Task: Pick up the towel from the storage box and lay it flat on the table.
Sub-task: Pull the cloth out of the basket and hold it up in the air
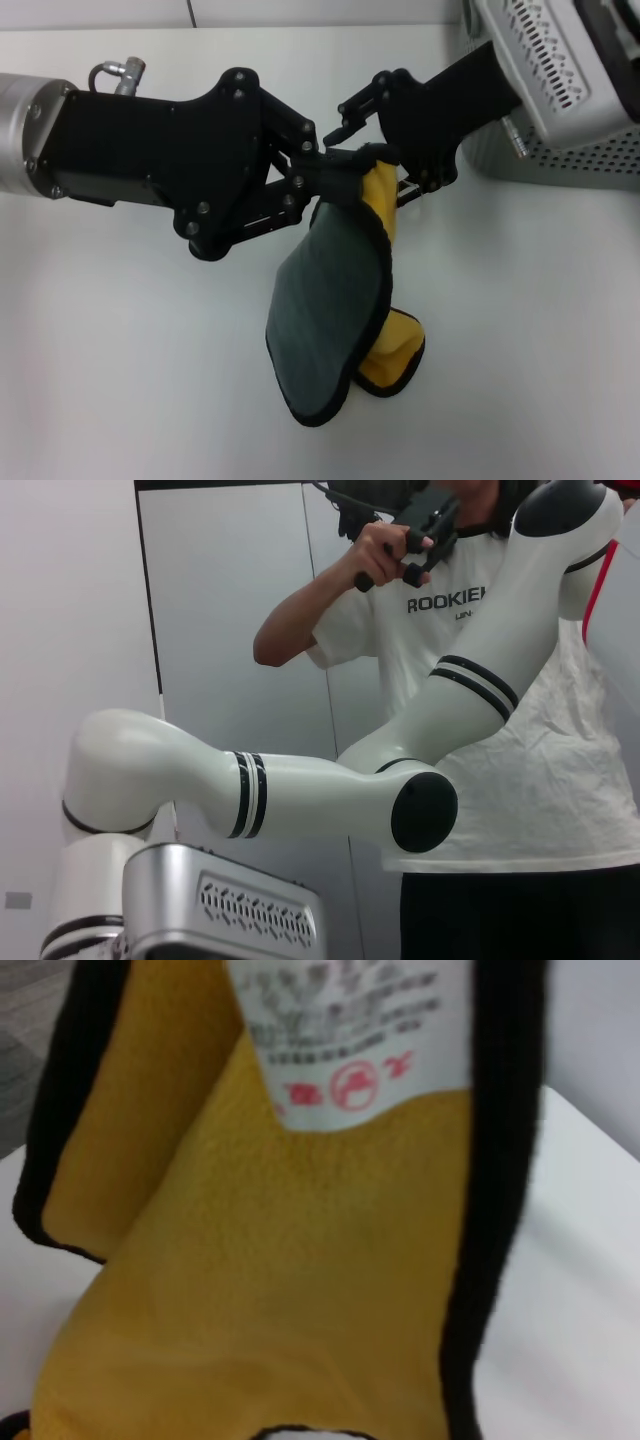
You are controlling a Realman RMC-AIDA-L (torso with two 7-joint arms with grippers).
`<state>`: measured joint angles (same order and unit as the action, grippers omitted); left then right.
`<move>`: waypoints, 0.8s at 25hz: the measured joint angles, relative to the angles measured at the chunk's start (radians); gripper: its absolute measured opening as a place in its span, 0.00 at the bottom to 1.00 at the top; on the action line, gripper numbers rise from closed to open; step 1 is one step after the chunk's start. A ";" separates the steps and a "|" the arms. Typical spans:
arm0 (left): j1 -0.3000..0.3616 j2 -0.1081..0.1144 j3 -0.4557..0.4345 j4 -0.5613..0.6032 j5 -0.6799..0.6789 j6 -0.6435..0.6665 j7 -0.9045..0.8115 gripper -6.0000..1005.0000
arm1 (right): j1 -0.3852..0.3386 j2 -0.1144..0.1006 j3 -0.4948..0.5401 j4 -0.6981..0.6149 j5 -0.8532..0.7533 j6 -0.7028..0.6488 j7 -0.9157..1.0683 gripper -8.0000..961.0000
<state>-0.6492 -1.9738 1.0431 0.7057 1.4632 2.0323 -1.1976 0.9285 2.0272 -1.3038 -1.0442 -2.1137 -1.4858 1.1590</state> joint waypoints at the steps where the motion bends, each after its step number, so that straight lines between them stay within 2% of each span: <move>1: -0.001 0.000 0.000 0.000 0.000 0.000 0.000 0.03 | 0.005 0.000 -0.005 0.009 0.000 0.001 -0.006 0.64; 8: 0.001 0.000 -0.005 -0.003 0.000 0.000 0.001 0.03 | 0.028 0.001 -0.034 0.047 0.007 0.007 -0.026 0.64; 18: 0.007 0.000 -0.008 -0.008 0.000 -0.001 0.006 0.03 | 0.014 0.001 -0.054 0.048 0.009 0.006 -0.027 0.59; 20: 0.007 -0.002 -0.008 -0.009 0.000 -0.001 0.008 0.03 | 0.010 0.001 -0.057 0.049 0.009 0.008 -0.028 0.53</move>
<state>-0.6420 -1.9760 1.0350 0.6969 1.4634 2.0310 -1.1897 0.9386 2.0278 -1.3610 -0.9953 -2.1043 -1.4783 1.1310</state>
